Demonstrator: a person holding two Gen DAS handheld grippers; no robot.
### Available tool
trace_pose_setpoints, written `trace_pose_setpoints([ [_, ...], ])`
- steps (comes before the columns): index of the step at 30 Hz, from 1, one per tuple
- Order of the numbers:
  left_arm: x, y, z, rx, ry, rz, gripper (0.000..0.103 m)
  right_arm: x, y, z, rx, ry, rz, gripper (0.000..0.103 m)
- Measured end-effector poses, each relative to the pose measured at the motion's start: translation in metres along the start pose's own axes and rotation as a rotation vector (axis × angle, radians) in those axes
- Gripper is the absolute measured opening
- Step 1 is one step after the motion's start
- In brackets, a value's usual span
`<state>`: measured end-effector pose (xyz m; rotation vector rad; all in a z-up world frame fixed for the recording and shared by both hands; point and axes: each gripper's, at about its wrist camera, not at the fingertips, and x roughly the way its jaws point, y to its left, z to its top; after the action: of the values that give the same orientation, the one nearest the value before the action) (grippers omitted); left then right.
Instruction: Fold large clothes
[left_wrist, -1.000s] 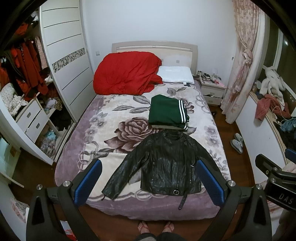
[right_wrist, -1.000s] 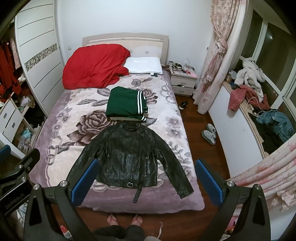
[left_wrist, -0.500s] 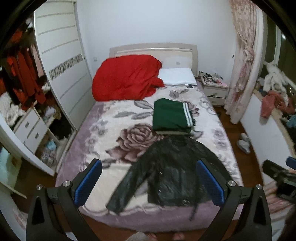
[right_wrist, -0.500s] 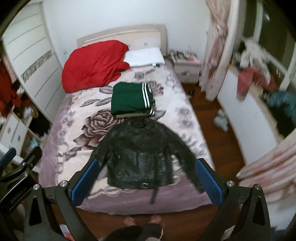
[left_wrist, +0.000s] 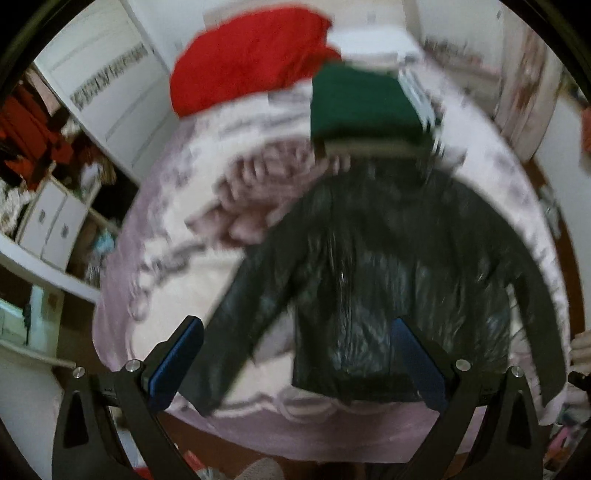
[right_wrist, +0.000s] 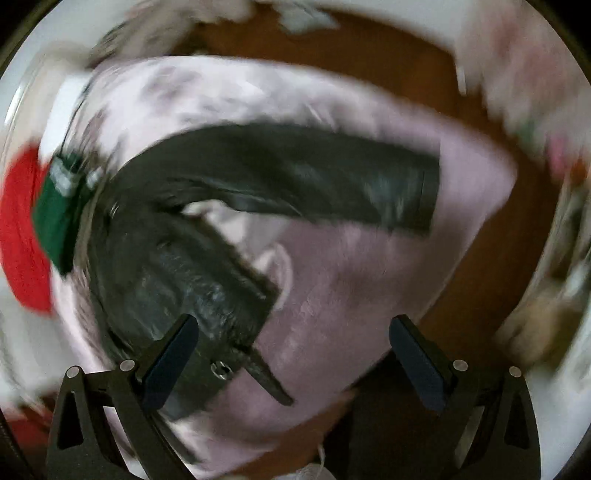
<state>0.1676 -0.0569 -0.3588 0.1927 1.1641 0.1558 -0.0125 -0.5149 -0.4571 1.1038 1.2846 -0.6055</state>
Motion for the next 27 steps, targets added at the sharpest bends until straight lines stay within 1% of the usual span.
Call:
trace_pose_setpoints([
  [1, 0.019, -0.009, -0.006, -0.002, 0.032, 0.006, 0.103, 0.030, -0.028, 0.011, 0.099, 0.015, 0.077, 0.103],
  [2, 0.040, -0.022, -0.013, 0.003, 0.072, 0.011, 0.103, 0.048, -0.047, 0.017, 0.160, 0.019, 0.123, 0.103],
  [3, 0.056, -0.030, -0.018, 0.009, 0.098, 0.008, 0.103, 0.070, -0.069, 0.023, 0.256, 0.019, 0.173, 0.103],
  [5, 0.087, -0.049, -0.026, 0.031, 0.146, 0.024, 0.103, 0.103, -0.103, 0.031, 0.435, -0.012, 0.319, 0.103],
  [6, 0.099, -0.053, -0.027, 0.030, 0.159, 0.023, 0.103, 0.115, -0.112, 0.035, 0.509, -0.037, 0.376, 0.103],
  [8, 0.118, -0.065, -0.031, 0.025, 0.186, 0.034, 0.103, 0.128, -0.125, 0.041, 0.631, -0.122, 0.476, 0.103],
  [10, 0.133, -0.076, -0.031, 0.022, 0.197, 0.037, 0.103, 0.126, -0.129, 0.042, 0.698, -0.192, 0.520, 0.102],
  [11, 0.139, -0.081, -0.029, 0.020, 0.199, 0.034, 0.103, 0.124, -0.129, 0.044, 0.727, -0.245, 0.552, 0.101],
  [12, 0.145, -0.084, -0.026, 0.020, 0.196, 0.031, 0.103, 0.124, -0.129, 0.047, 0.740, -0.283, 0.571, 0.091],
  [13, 0.150, -0.088, -0.022, 0.025, 0.187, 0.034, 0.103, 0.125, -0.129, 0.050, 0.742, -0.321, 0.589, 0.071],
  [14, 0.154, -0.091, -0.018, 0.031, 0.177, 0.038, 0.103, 0.126, -0.128, 0.054, 0.737, -0.336, 0.587, 0.063],
  [15, 0.159, -0.093, -0.013, 0.033, 0.167, 0.036, 0.103, 0.131, -0.129, 0.061, 0.735, -0.349, 0.586, 0.050],
  [16, 0.163, -0.094, -0.008, 0.034, 0.157, 0.034, 0.103, 0.137, -0.131, 0.066, 0.739, -0.360, 0.586, 0.023],
  [17, 0.168, -0.095, -0.004, 0.038, 0.150, 0.035, 0.103, 0.144, -0.131, 0.072, 0.742, -0.359, 0.568, 0.012],
  [18, 0.171, -0.096, -0.001, 0.042, 0.151, 0.034, 0.103, 0.145, -0.128, 0.074, 0.738, -0.359, 0.560, 0.007],
  [19, 0.175, -0.097, 0.004, 0.045, 0.149, 0.031, 0.103, 0.141, -0.125, 0.079, 0.722, -0.369, 0.544, 0.006],
  [22, 0.191, -0.093, 0.013, 0.058, 0.124, 0.031, 0.103, 0.120, -0.119, 0.097, 0.662, -0.417, 0.498, 0.005],
  [23, 0.198, -0.092, 0.015, 0.069, 0.122, 0.035, 0.103, 0.114, -0.111, 0.103, 0.634, -0.429, 0.470, 0.005],
  [24, 0.207, -0.092, 0.015, 0.082, 0.124, 0.042, 0.103, 0.099, -0.110, 0.119, 0.612, -0.429, 0.453, 0.005],
  [25, 0.218, -0.091, 0.015, 0.097, 0.129, 0.049, 0.103, 0.084, -0.101, 0.126, 0.570, -0.434, 0.424, 0.005],
  [27, 0.237, -0.087, 0.011, 0.118, 0.156, 0.055, 0.103, 0.054, -0.070, 0.133, 0.453, -0.465, 0.359, 0.005],
])
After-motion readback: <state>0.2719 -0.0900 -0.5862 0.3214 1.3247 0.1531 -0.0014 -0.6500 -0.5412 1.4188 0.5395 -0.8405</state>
